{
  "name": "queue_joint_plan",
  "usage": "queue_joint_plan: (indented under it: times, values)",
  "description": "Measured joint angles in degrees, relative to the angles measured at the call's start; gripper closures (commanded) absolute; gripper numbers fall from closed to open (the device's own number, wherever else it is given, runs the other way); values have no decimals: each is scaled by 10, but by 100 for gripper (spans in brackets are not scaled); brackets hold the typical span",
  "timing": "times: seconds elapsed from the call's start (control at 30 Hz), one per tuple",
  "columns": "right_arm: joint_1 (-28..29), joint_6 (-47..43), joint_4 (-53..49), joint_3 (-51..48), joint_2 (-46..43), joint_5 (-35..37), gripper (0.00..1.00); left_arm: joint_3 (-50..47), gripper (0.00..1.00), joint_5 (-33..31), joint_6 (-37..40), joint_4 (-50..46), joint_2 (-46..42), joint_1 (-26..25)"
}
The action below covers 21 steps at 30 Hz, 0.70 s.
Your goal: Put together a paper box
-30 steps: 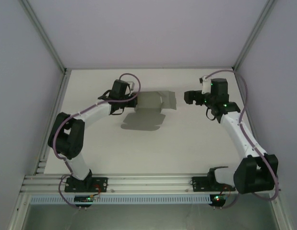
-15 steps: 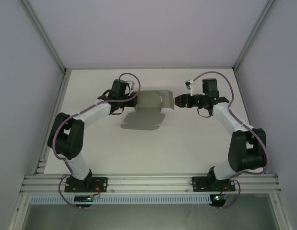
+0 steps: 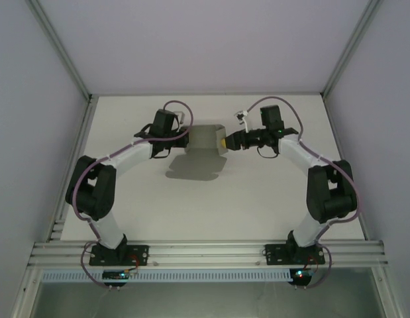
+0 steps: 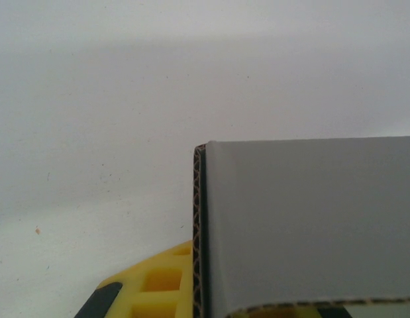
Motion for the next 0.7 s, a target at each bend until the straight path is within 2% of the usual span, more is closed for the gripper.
queue_joint_plan:
  times: [0.13, 0.23, 0.4, 0.7]
  values:
    - [16, 1, 0, 19, 19, 3, 48, 0, 100, -10, 0, -3, 0, 0]
    - [27, 11, 5, 27, 29, 34, 49, 0, 100, -17, 0, -4, 0, 4]
    - [60, 48, 15, 32, 36, 151, 50, 0, 100, -36, 0, -12, 0, 2]
    - [115, 104, 32, 48, 92, 351, 63, 12, 100, -75, 0, -26, 43, -12]
